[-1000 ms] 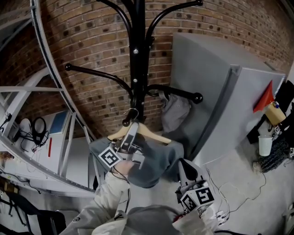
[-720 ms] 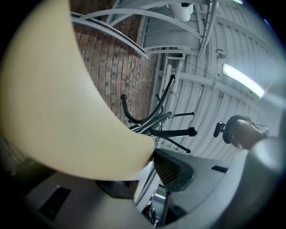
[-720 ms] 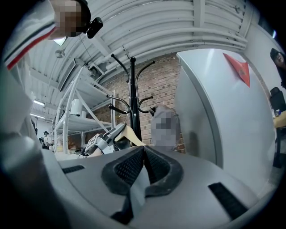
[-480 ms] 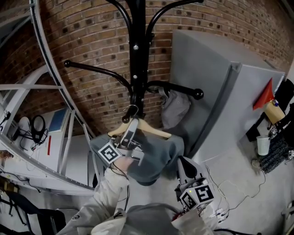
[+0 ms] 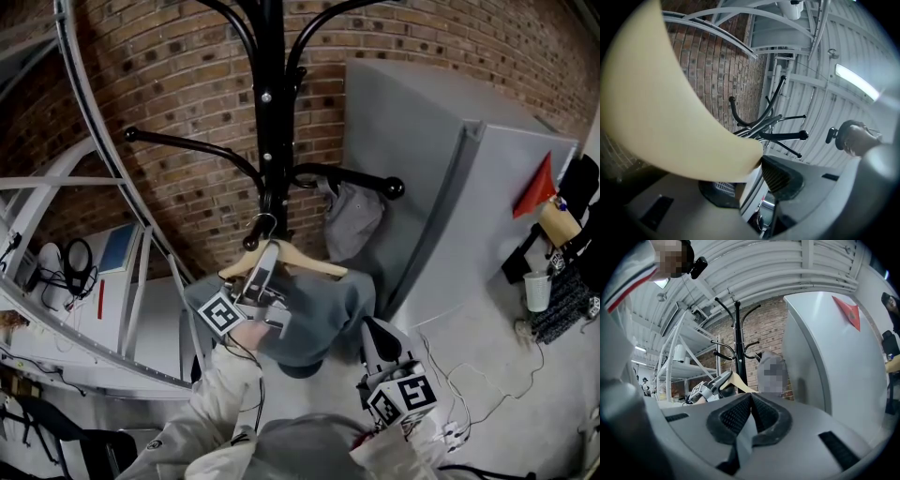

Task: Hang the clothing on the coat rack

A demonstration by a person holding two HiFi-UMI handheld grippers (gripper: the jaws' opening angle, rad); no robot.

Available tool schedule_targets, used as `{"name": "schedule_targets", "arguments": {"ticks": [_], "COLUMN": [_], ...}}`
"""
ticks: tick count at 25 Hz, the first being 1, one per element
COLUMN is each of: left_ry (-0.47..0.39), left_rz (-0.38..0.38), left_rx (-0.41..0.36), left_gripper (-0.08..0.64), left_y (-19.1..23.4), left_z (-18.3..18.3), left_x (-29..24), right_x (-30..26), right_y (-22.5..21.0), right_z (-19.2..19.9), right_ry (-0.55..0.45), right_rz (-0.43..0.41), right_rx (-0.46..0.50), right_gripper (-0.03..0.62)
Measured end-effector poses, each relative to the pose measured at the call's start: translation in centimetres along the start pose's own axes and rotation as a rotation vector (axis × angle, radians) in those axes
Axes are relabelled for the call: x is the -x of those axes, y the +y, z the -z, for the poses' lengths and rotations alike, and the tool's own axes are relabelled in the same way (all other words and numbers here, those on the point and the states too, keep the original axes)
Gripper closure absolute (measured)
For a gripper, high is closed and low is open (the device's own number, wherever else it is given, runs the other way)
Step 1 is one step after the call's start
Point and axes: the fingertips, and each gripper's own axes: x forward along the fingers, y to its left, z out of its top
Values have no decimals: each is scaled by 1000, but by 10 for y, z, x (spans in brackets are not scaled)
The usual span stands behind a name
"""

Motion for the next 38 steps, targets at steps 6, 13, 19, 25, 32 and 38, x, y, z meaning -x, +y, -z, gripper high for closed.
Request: {"name": "schedule_targets", "arguments": {"ticks": [6,13,19,25,32,38], "left_ry": [5,-14,-27,3,155,199], "left_rz": [-8,-46,-108,-157,-208,-257], "left_rx": [3,34,74,42,-240,-374], "left_gripper": [426,420,422,423,456,489], "left_y": [-1,-2,4,-4,-42,-73], "left_z": [2,5,16,28,40,43], "left_x": [3,8,25,51,73,96], "right_x": [3,19,36,39,39,39], "right_y": [2,0,-1,14,39,58], "right_z": [1,0,5,12,21,26], "right_ry": [4,-6,-4,14,34,43], "right_rz": [-5,14,33,-2,-64,-106], "right_rx": [-10,-25,-43,-51,-59,-61], "right_gripper": [568,568,568,568,568,568]}}
